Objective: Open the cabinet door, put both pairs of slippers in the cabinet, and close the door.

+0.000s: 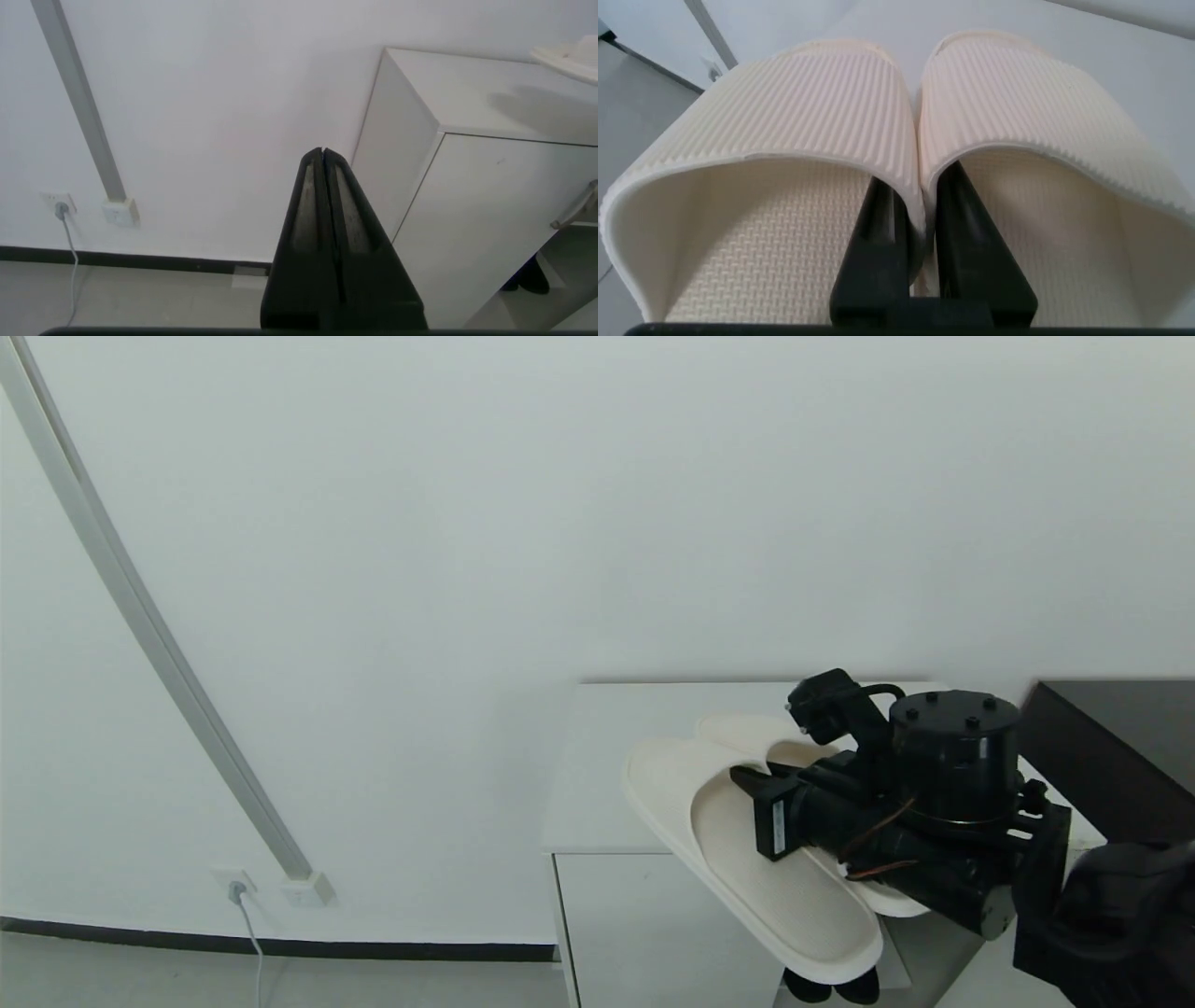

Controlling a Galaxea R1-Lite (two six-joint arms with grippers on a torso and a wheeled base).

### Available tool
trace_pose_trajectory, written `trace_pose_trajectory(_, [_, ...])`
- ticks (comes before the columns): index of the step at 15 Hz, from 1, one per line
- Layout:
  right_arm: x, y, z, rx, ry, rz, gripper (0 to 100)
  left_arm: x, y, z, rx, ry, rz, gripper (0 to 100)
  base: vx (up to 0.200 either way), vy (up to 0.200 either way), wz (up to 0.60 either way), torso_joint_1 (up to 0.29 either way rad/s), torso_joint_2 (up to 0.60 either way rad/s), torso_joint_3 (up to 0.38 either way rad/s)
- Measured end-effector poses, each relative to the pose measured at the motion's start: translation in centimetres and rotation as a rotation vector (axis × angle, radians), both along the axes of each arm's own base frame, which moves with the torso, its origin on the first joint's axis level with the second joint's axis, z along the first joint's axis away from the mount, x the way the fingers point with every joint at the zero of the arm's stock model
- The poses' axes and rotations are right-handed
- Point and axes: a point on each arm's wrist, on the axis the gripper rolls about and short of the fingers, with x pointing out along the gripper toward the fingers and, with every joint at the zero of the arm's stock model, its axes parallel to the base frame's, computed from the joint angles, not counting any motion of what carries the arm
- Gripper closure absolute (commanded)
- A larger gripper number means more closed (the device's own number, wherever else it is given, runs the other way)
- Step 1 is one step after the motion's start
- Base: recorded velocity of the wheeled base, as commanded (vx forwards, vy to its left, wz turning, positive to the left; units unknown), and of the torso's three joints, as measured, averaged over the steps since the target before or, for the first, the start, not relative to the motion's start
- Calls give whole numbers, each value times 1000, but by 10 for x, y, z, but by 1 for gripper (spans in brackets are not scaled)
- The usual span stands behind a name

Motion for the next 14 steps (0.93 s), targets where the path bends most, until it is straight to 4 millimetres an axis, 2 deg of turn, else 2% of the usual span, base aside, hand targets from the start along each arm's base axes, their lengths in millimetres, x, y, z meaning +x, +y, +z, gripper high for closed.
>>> trace_pose_trajectory(3, [-8,-7,2,-13,-11,5,100,0,0,0,0,0,0,100,0,0,0,0,0,0])
trace_pose_trajectory(10, [-10,-9,4,-11,-15,4,100,0,0,0,0,0,0,100,0,0,0,0,0,0])
trace_pose_trajectory(14, [-9,-8,3,-14,-14,0,100,0,0,0,0,0,-1,100,-200,0,0,11,4,0])
